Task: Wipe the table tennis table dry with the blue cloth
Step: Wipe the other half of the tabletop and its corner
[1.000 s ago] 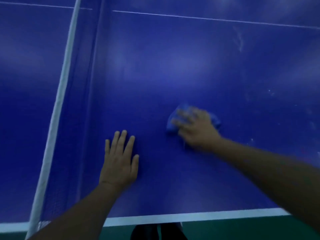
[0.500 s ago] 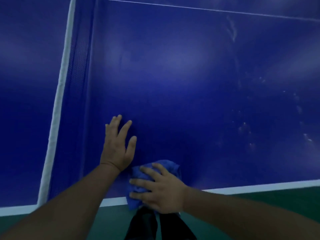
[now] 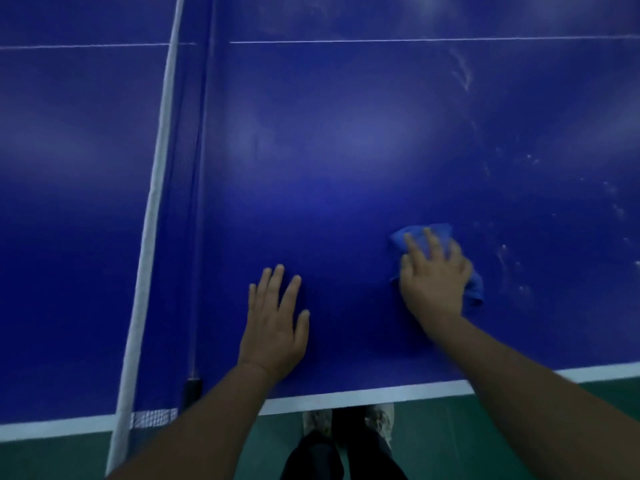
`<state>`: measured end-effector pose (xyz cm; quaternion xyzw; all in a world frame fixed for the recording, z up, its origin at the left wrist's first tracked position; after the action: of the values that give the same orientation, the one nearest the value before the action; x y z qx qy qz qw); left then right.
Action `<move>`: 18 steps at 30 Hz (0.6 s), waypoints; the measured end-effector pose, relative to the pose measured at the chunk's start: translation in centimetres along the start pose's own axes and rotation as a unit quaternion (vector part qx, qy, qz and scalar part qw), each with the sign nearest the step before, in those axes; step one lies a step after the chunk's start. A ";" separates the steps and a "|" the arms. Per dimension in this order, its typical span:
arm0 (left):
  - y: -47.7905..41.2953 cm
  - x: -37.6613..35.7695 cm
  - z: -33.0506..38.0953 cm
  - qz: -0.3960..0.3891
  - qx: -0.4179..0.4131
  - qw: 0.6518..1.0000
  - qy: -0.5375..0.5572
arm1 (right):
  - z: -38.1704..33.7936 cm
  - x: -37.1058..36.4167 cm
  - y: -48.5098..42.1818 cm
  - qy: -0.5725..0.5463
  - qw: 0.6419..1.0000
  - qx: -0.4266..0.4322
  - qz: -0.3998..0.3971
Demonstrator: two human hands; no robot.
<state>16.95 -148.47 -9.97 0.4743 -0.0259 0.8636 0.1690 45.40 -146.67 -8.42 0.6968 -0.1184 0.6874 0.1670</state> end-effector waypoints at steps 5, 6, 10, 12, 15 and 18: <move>0.6 1.5 -1.0 0.013 0.031 0.999 0.040 | -10.6 -1.1 15.1 -0.016 0.934 0.357 -0.004; 1.0 1.8 -1.3 0.012 0.034 0.999 0.022 | -11.0 -1.3 16.9 -0.010 0.914 0.405 -0.023; 3.6 2.4 -2.9 0.003 0.063 0.998 -0.028 | -8.4 -2.0 12.2 0.035 0.893 0.448 -0.014; 5.2 2.6 -3.6 -0.006 0.093 0.995 -0.022 | -6.5 -1.7 6.3 0.020 0.951 0.307 -0.021; 7.7 2.7 -4.2 0.003 0.124 0.992 -0.002 | -6.5 0.0 -0.1 0.000 0.991 0.135 -0.016; 9.6 3.1 -4.3 0.043 0.142 0.987 0.054 | -11.9 0.3 -1.1 -0.014 0.995 0.098 -0.035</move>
<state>8.87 -155.83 -8.63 0.4445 0.0863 0.8893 0.0640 34.92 -140.98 -8.20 0.7232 -0.0288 0.6795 0.1203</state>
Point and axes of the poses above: each hand's wrist, its own y-axis away from the middle knuckle, its own x-axis out of the back of the hand, z = x × y, the point moved 4 cm from there along -y, towards the middle knuckle, and after that the axes turned 9 degrees about y, right-handed, at the moved point
